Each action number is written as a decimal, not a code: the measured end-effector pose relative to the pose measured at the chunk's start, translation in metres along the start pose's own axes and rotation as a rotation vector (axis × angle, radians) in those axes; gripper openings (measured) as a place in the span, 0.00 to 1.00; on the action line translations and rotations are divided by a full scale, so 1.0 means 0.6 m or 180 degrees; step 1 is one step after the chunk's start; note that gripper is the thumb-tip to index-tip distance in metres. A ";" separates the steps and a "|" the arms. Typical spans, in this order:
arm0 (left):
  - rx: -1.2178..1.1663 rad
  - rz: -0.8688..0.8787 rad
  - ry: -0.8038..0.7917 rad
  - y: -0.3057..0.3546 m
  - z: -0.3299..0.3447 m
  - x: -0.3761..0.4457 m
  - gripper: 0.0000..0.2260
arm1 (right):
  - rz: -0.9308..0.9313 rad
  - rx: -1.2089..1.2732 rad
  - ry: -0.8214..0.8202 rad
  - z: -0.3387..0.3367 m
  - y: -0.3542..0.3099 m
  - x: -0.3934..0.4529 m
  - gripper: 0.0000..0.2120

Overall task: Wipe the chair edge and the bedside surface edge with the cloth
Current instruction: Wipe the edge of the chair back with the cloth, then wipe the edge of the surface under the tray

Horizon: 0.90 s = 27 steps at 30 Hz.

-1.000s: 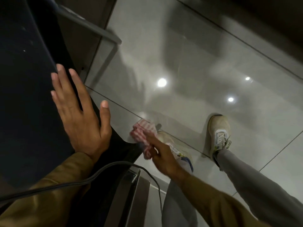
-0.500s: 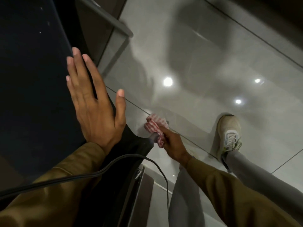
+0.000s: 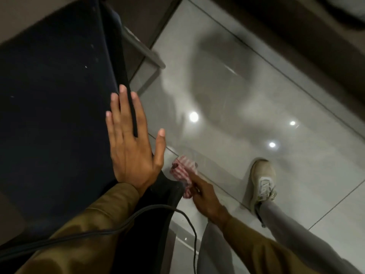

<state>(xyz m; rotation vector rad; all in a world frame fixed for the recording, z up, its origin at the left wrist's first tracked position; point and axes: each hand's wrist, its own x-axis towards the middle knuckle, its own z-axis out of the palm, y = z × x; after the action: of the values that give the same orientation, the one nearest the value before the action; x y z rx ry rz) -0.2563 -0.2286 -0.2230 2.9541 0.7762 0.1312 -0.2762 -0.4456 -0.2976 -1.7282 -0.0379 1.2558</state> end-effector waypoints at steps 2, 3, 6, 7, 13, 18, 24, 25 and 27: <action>0.0059 0.0067 -0.0094 0.003 0.009 -0.008 0.36 | 0.0057 0.0160 -0.0009 0.006 -0.017 -0.034 0.21; 0.0098 0.0085 -0.0177 0.004 0.018 -0.017 0.36 | 0.0126 0.0284 -0.0071 0.006 -0.009 -0.045 0.19; 0.0094 0.0023 -0.0404 0.009 0.032 -0.044 0.37 | 0.0513 0.0814 -0.0056 -0.005 0.012 -0.081 0.18; 0.0047 0.0011 -0.0423 0.010 0.025 -0.044 0.37 | 0.0593 0.0947 -0.0135 -0.020 0.001 -0.091 0.18; -0.0291 -0.0141 -0.0307 -0.008 -0.008 0.021 0.35 | 0.0807 0.1210 0.0405 -0.094 -0.079 -0.065 0.19; -0.0321 -0.0391 -0.0542 -0.032 -0.025 0.196 0.35 | 0.0275 0.1111 0.0724 -0.107 -0.184 0.058 0.20; -0.0500 -0.0593 -0.0977 -0.075 -0.021 0.367 0.37 | -0.0468 0.0849 0.0392 -0.109 -0.335 0.242 0.24; -0.0484 -0.0584 -0.0970 -0.071 -0.020 0.376 0.38 | -0.0610 0.0770 0.0356 -0.104 -0.358 0.264 0.25; -0.0424 -0.0626 -0.0883 -0.064 -0.011 0.387 0.38 | -0.0929 0.0554 0.0285 -0.090 -0.406 0.309 0.25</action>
<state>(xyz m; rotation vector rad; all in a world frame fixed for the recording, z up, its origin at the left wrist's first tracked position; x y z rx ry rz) -0.0739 -0.0803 -0.2060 2.6732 0.9661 -0.2259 -0.0335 -0.2550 -0.2595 -1.5621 -0.1203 0.9392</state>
